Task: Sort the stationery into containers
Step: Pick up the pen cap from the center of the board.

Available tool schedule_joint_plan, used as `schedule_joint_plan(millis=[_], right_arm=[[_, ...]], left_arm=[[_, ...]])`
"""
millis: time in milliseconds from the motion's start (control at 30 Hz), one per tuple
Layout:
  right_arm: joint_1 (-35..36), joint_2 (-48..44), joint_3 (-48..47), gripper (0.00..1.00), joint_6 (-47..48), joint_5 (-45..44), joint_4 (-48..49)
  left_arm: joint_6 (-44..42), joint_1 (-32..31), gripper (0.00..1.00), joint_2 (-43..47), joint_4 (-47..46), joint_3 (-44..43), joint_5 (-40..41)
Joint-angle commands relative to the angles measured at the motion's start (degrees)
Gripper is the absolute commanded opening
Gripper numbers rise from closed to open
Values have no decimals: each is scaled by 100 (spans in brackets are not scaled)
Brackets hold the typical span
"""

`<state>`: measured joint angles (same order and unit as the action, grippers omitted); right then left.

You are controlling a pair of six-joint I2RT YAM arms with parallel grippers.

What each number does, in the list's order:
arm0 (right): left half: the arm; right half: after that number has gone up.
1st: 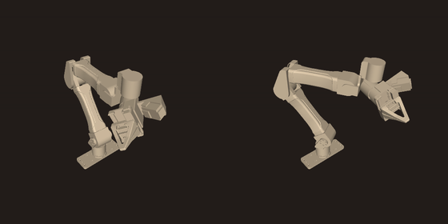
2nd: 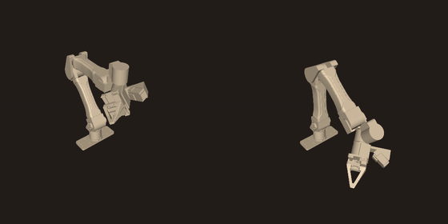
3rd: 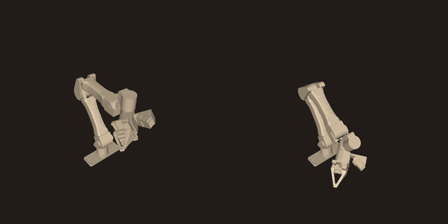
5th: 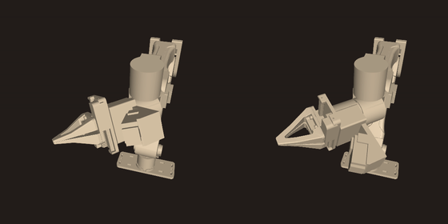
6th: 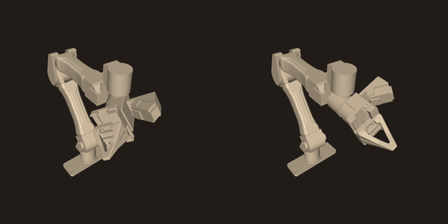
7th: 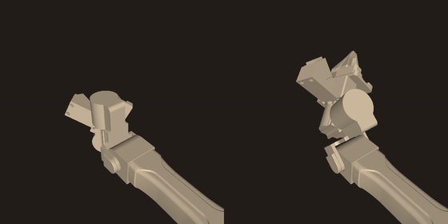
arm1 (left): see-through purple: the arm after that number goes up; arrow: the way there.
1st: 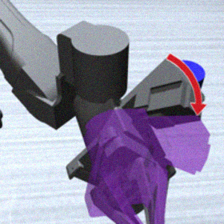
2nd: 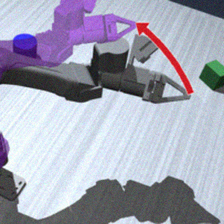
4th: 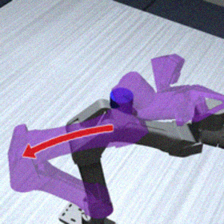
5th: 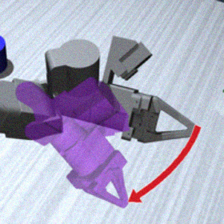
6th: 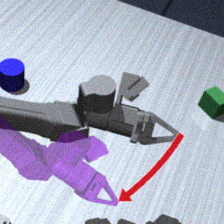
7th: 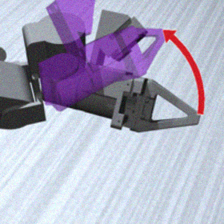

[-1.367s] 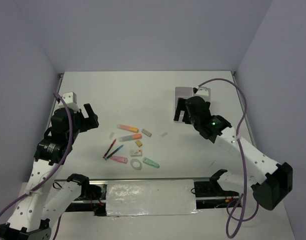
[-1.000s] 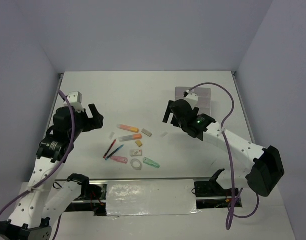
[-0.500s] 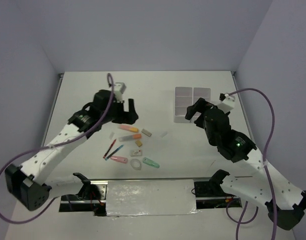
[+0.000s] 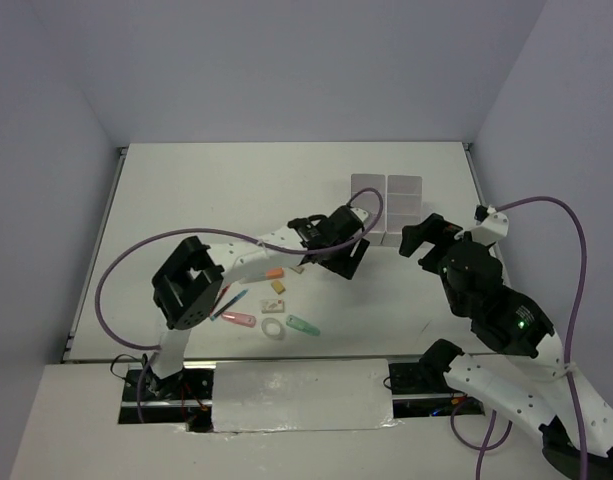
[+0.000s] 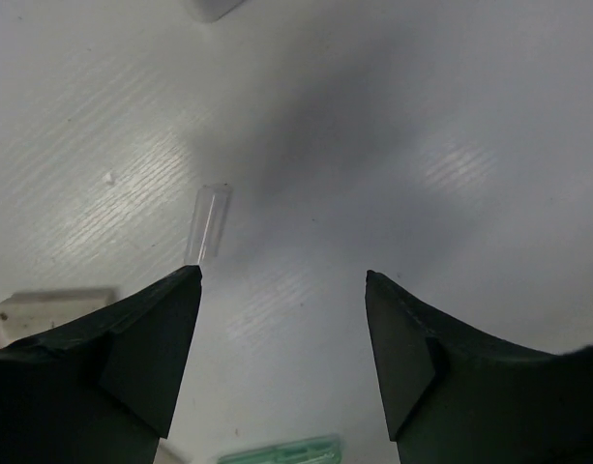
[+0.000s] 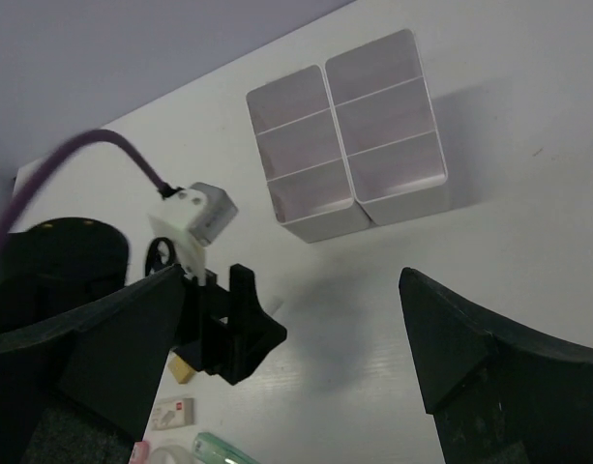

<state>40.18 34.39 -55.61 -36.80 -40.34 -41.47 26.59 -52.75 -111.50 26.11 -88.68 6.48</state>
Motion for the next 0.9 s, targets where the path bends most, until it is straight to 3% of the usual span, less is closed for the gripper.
schedule_joint_plan(millis=[0, 133, 500, 867], right_arm=[[-19, -257, -90, 100, 111, -203, -168], [-11, -450, -55, 100, 225, -246, -186], [-19, -460, 77, 100, 419, -211, -36], [-11, -451, 77, 100, 436, -194, -19]], left_arm=[[-294, -60, 79, -397, 193, -403, 415], [-575, -60, 62, -802, 404, -702, 618], [-1209, -33, 65, -1075, 474, -729, 891], [-1209, -33, 56, -1259, 325, -536, 583]])
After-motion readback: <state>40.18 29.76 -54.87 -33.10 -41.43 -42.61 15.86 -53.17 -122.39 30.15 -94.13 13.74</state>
